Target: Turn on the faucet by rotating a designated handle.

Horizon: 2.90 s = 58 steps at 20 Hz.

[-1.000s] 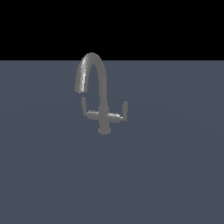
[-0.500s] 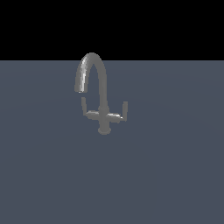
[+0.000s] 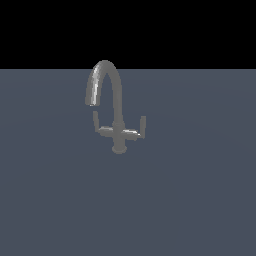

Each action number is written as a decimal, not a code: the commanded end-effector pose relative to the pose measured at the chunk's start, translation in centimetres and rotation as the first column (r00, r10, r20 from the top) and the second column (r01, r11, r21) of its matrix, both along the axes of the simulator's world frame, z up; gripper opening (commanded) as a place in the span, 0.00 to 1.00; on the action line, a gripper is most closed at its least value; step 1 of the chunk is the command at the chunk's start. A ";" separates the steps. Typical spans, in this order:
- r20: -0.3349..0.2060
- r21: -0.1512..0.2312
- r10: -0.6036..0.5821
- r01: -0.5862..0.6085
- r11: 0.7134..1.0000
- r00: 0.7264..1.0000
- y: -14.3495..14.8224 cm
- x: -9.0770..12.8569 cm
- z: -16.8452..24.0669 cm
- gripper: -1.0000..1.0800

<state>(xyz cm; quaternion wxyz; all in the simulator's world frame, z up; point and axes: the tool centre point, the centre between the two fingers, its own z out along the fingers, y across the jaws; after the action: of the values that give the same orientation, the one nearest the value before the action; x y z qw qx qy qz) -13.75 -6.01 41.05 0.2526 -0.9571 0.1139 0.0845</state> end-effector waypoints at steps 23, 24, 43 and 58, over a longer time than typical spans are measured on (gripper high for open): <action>-0.220 0.527 -0.183 0.274 0.804 0.958 -3.9 9.0 -13.0 0.00; -0.231 0.545 -0.186 0.286 0.788 0.955 -3.9 9.3 -13.6 0.00; -0.459 0.778 -0.190 0.496 0.385 0.868 -1.5 14.3 -25.3 0.00; -0.513 0.797 -0.168 0.539 0.272 0.842 0.1 15.5 -28.0 0.00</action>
<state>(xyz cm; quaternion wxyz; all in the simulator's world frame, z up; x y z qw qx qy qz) 1.74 -5.93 13.04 0.7324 -0.5651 0.3011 0.2315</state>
